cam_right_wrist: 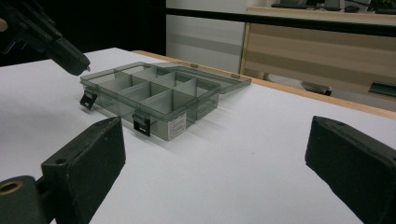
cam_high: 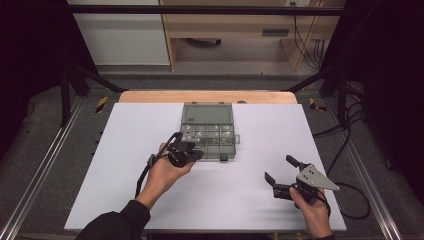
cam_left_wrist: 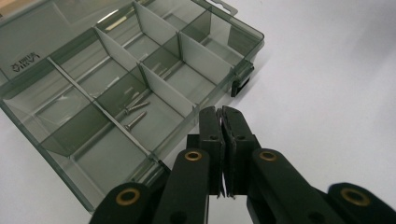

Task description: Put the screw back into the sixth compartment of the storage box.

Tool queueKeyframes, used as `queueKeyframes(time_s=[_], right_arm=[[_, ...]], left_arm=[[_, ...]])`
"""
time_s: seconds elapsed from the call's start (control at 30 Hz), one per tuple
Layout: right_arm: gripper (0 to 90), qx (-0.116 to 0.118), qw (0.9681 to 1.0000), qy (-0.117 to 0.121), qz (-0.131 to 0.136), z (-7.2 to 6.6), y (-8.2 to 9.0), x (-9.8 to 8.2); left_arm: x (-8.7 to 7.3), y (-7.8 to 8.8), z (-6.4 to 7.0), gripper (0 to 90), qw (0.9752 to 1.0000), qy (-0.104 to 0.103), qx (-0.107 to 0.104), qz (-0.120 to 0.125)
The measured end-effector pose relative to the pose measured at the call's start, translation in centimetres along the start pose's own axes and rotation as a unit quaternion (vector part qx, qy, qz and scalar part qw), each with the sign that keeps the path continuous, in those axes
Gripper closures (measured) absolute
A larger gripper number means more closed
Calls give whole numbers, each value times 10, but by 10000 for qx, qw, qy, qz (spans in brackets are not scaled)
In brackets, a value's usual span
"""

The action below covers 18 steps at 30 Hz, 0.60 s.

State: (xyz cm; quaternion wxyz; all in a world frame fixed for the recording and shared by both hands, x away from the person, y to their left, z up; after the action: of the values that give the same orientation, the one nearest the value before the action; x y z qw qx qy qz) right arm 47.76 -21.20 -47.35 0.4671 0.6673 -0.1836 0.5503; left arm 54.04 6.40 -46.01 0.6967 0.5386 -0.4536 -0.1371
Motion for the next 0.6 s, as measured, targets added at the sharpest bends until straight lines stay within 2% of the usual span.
queueKeyframes(time_s=[0.1, 0.6], right_arm=[[51, -3, 10000, 11, 0, 0, 0, 0], [50, 0, 10000, 8, 22, 1, 1, 0]], left_arm=[[4, -1, -2, 877, 9999, 42, 51, 93], [18, -9, -8, 877, 9995, 168, 99, 233]])
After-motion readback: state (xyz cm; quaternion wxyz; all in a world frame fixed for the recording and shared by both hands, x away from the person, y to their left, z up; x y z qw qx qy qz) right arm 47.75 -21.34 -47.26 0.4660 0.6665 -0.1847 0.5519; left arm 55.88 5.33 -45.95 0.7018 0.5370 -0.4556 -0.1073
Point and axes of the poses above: each handheld gripper's, and its own axes: y roughly backward along the jaws, x roughly out of its top, z roughly to its right, the point moved 8 cm from there along -y, roughly forward along the jaws, and after that the axes turned 15 degrees about -z, right-handed, at the moved point
